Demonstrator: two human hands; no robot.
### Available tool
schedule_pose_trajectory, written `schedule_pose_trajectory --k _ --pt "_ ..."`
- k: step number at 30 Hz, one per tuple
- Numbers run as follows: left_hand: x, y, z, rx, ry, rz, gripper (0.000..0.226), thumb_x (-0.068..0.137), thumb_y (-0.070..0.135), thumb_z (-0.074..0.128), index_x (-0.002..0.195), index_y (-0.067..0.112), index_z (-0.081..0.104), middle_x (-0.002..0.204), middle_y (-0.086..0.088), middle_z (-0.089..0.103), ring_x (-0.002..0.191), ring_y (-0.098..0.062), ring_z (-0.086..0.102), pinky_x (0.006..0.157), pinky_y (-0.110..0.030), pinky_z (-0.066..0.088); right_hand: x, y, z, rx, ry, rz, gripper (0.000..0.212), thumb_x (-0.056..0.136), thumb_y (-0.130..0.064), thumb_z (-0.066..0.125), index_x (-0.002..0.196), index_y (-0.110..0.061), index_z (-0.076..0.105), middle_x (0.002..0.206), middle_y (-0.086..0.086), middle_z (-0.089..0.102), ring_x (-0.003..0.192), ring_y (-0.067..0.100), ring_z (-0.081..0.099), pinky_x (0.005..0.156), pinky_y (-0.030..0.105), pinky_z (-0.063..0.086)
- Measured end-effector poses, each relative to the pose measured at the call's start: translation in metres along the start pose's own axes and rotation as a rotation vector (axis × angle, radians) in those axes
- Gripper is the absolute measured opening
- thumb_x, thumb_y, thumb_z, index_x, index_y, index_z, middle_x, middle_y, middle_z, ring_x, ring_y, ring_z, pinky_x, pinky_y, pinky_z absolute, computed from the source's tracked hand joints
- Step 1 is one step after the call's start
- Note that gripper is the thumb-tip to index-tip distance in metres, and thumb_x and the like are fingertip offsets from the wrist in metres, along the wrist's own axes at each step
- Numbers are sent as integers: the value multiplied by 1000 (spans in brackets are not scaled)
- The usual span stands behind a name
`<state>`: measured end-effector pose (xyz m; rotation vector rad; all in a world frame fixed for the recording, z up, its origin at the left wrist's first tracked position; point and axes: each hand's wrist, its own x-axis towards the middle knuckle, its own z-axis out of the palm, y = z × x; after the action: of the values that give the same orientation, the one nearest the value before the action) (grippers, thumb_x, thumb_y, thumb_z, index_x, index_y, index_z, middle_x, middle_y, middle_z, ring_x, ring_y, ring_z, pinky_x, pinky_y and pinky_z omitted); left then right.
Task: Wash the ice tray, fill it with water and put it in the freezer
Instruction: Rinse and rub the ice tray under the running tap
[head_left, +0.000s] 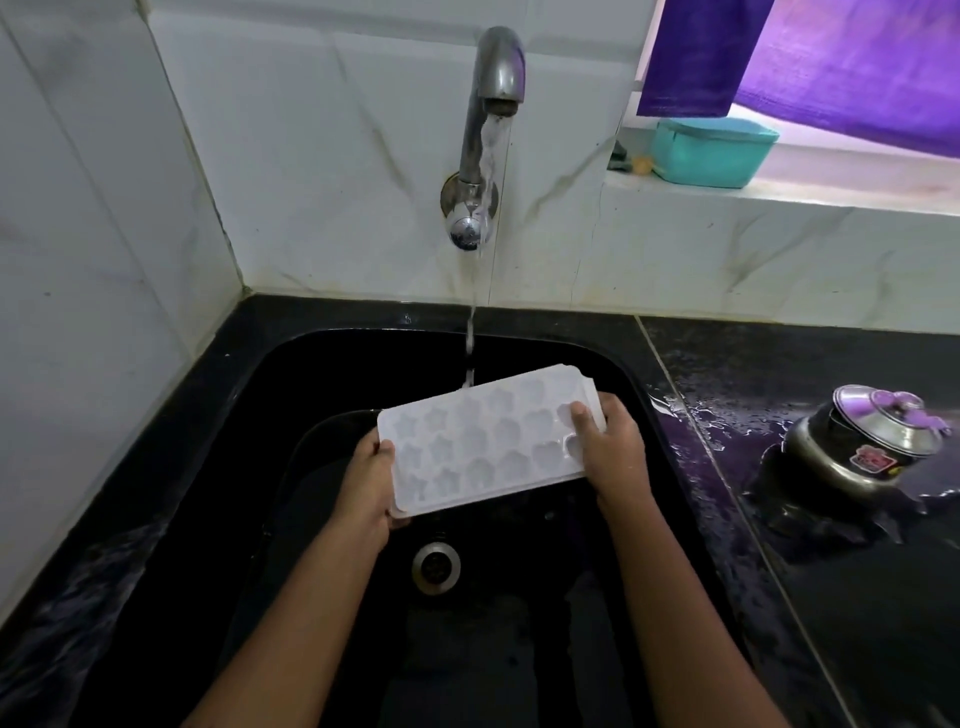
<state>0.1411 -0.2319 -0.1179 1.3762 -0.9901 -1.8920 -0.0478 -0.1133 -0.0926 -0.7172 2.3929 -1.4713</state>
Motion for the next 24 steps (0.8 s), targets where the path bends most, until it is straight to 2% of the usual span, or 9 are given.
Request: schedule_pose_trajectory --k 3,6,8,10,12,14,16,19,24 --pt "-2 -5 2 -102 -96 -162 46 99 56 28 119 26 57 127 -11 57 103 -33 57 81 -48 42 -16 -4 -12 -4 17 -195 34 80 -56 50 105 -37 61 108 -8 62 112 23 52 98 57 36" --pt "4 -8 2 -249 -167 -252 67 96 63 29 136 13 47 139 -20 48 123 -42 48 99 -50 36 -17 -7 -24 10 -26 -319 20 76 -54 56 95 -53 62 131 -19 49 127 15 31 104 57 30" --pt "6 -10 3 -259 -199 -239 50 97 53 41 119 11 56 136 -19 51 113 -35 55 95 -43 42 -18 -12 -31 -4 -76 -386 19 77 -51 56 93 -59 61 137 -24 41 130 12 25 106 52 29" --pt "8 -14 7 -316 -199 -221 26 98 33 50 104 10 58 131 -18 56 95 -25 62 78 -36 53 -18 -14 -34 34 -134 -389 26 84 -33 63 95 -57 62 145 -19 34 135 13 22 109 45 28" --pt "11 -18 8 -409 -174 -211 14 98 14 50 105 5 58 125 -16 58 89 -21 64 64 -30 59 -18 -12 -32 131 -168 -308 45 89 -9 61 100 -53 66 154 -12 22 141 13 19 112 40 27" --pt "12 -20 9 -460 -172 -179 29 96 0 47 123 0 54 113 -13 63 86 -20 66 57 -26 59 -19 -15 -29 375 -170 -118 55 91 5 52 110 -45 65 156 -8 19 140 6 24 110 33 34" --pt "11 -22 11 -471 -189 -148 42 94 -6 47 135 3 46 106 -13 66 77 -18 72 55 -24 57 -18 -19 -25 681 -161 75 54 90 11 46 122 -30 60 148 0 40 130 7 43 97 26 46" --pt "10 -26 18 -451 -223 -140 43 94 -6 48 134 9 48 106 -13 67 71 -16 72 59 -24 58 -20 -25 -24 938 -69 203 48 90 10 47 128 -18 56 117 1 67 100 15 67 72 24 57" --pt "7 -32 23 -376 -296 -127 48 95 -4 48 138 15 46 118 -12 66 97 -24 65 64 -25 59 -18 -27 -33 1091 -20 166 44 92 3 36 126 -18 55 91 -2 74 77 13 68 62 25 55"
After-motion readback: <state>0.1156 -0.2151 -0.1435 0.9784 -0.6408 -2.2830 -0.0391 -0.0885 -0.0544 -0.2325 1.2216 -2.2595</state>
